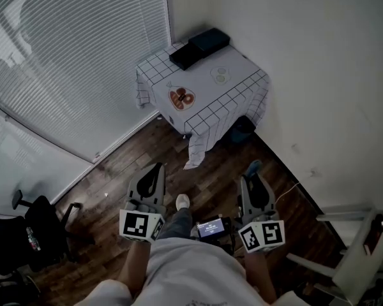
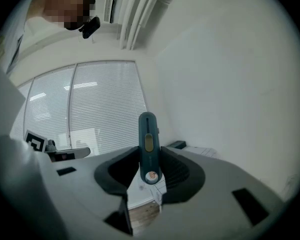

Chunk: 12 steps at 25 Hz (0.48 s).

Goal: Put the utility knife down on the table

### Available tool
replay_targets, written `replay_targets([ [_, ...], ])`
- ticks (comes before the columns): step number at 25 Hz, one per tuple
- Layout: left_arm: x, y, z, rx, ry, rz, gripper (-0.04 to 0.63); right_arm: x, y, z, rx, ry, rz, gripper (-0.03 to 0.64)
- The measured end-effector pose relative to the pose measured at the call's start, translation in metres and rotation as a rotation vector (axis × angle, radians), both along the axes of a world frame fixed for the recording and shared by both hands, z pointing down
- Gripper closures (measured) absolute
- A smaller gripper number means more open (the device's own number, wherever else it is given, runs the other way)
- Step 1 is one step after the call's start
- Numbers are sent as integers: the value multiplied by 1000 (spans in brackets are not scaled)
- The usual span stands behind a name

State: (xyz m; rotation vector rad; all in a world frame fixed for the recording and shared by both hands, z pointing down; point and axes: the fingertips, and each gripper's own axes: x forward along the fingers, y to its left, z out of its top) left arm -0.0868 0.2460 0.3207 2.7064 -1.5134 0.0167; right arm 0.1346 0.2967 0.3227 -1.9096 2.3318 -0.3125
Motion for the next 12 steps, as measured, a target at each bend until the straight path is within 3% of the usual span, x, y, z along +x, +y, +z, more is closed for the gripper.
replay_targets([
  [12, -3, -105, 10, 2, -55, 55, 588, -4, -94, -1, -11, 63, 54, 479],
])
